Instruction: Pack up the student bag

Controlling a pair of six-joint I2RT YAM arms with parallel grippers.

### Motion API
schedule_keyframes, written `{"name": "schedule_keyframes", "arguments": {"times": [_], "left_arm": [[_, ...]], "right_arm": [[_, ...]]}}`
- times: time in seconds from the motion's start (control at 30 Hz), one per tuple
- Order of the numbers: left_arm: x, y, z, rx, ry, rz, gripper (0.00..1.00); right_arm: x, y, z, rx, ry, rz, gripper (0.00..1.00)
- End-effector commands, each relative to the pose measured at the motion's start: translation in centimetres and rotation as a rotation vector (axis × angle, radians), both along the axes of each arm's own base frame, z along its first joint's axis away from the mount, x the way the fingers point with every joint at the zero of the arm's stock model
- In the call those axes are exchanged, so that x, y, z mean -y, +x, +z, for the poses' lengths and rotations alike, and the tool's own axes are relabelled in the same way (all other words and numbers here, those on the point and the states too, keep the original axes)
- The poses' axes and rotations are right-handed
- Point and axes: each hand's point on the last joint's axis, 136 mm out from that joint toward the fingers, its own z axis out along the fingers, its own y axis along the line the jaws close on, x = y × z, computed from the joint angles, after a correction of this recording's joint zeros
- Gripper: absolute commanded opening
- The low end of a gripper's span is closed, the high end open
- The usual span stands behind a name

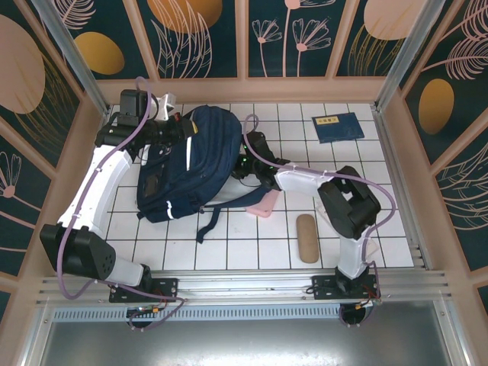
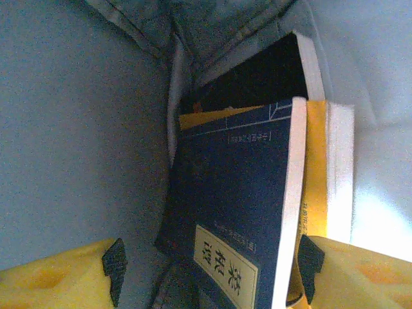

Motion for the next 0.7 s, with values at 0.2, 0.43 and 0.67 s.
{"name": "schedule_keyframes", "arguments": {"times": [0.2,0.43,0.67], "left_arm": [[-0.7,1.0,4.3,0.192,-0.028,0.031,0.00],[-2.4,4.0,-0.6,0.146,0.068,0.156,0.00],[-2.7,4.6,-8.2,0.057,0.170,0.224,0.00]], "right_arm": [[7.5,0.9,1.0,0.070,-0.074,-0.168,0.63],[19.2,4.6,2.7,0.127,-0.153,-0.384,0.60],[29.1,12.5,2.3,0.077,-0.354,-0.535,0.60]]}}
